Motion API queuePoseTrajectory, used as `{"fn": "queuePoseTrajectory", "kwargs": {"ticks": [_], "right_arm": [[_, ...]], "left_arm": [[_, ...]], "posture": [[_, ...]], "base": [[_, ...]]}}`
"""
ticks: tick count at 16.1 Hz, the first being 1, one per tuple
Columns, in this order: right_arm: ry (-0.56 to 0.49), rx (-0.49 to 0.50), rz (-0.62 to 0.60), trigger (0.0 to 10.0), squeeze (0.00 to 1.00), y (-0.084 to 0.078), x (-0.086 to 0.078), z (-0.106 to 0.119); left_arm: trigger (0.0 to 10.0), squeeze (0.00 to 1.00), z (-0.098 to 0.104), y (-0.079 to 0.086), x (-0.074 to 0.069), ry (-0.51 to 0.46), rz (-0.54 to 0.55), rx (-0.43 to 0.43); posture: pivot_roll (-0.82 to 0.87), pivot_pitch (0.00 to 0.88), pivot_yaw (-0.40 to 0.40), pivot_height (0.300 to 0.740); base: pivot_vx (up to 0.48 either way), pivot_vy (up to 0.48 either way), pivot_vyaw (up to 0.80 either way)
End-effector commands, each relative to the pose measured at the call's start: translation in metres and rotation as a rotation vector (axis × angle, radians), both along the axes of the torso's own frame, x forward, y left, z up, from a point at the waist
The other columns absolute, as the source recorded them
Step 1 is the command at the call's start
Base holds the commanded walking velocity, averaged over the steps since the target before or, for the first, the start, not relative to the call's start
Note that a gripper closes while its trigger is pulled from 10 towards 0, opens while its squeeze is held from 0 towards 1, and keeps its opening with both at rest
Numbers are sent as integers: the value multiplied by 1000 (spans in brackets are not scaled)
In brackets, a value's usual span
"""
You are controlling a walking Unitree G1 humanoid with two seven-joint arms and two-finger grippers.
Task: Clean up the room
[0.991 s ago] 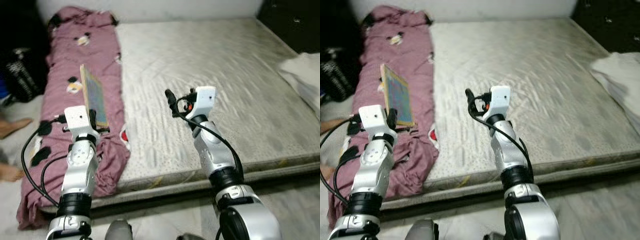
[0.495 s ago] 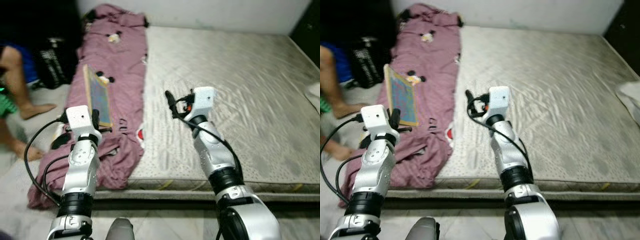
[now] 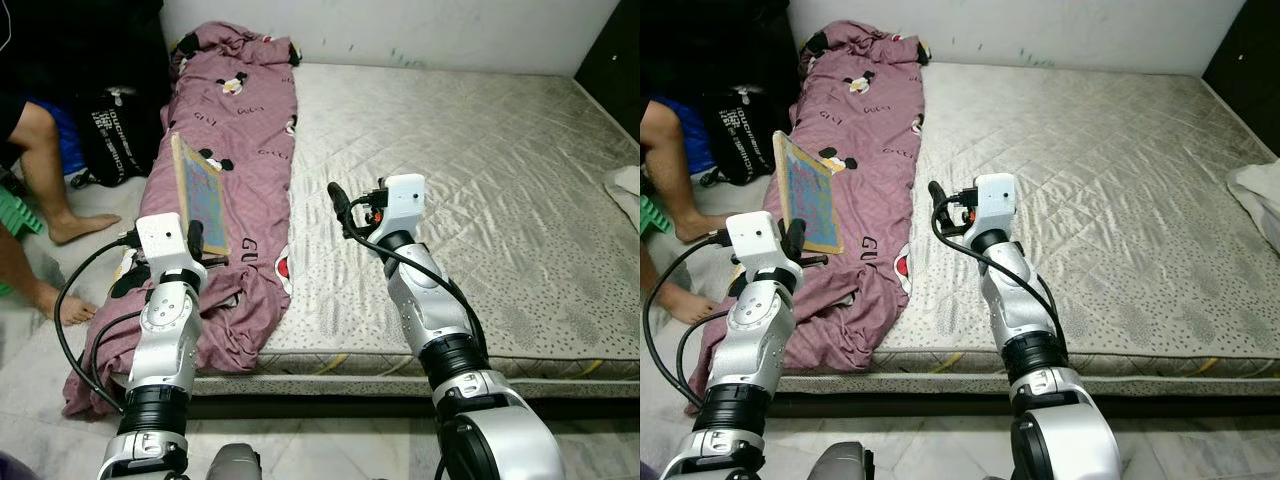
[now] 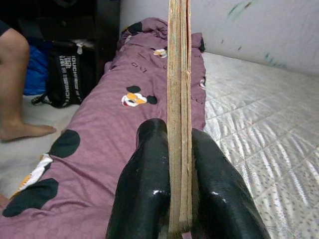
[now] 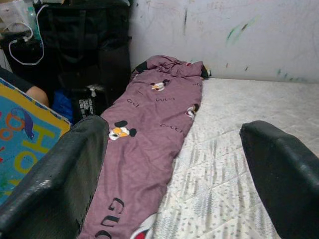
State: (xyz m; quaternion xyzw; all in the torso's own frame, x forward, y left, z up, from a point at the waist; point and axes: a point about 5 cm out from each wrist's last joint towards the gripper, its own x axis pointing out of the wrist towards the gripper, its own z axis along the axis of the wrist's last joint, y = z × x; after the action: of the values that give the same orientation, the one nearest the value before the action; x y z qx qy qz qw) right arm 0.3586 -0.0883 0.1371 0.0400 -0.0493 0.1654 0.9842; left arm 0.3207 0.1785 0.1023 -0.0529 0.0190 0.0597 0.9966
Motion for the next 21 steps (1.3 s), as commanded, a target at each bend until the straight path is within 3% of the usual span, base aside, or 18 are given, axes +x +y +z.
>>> {"fn": "queuePoseTrajectory", "kwargs": {"ticks": [1, 4, 6, 7, 9, 12, 13, 17, 21], "right_arm": [[-39, -52, -11, 10000, 0, -10, -4, -1], [-44, -107, -94, 10000, 0, -38, -14, -8], [-26, -139, -149, 10000, 0, -59, -24, -15], [-9, -160, -170, 10000, 0, -70, -34, -21], [18, -192, -194, 10000, 0, -87, -50, -28], [37, -208, -192, 10000, 0, -91, -60, -31], [46, -204, -187, 10000, 0, -88, -61, -30], [55, -199, -162, 10000, 0, -78, -63, -26], [54, -210, -130, 10000, 0, -72, -66, -25]], "left_arm": [[10000, 0, 10, 4, -7, -69, 8, 24], [10000, 0, 8, 18, -38, -90, 50, 49], [10000, 0, 4, 23, -68, -96, 62, 76], [10000, 0, 0, 24, -86, -84, 81, 109], [10000, 0, 0, 26, -106, -82, 110, 168], [10000, 0, 3, 27, -113, -82, 114, 149], [10000, 0, 4, 22, -113, -65, 108, 109], [10000, 0, 5, 8, -113, -54, 74, 93], [10000, 0, 8, 6, -113, -46, 66, 70]], "posture": [[65, 0, -59, 740], [64, 0, -67, 740], [64, 0, -72, 740], [66, 0, -76, 740], [67, 0, -88, 740], [60, 0, -91, 740], [61, 0, -92, 740], [57, 0, -91, 740], [58, 14, -86, 740]], "base": [[0, 0, 0], [0, 0, 0], [0, 0, 0], [0, 0, 0], [0, 0, 0], [0, 0, 0], [0, 0, 0], [0, 0, 0], [0, 0, 0]]}}
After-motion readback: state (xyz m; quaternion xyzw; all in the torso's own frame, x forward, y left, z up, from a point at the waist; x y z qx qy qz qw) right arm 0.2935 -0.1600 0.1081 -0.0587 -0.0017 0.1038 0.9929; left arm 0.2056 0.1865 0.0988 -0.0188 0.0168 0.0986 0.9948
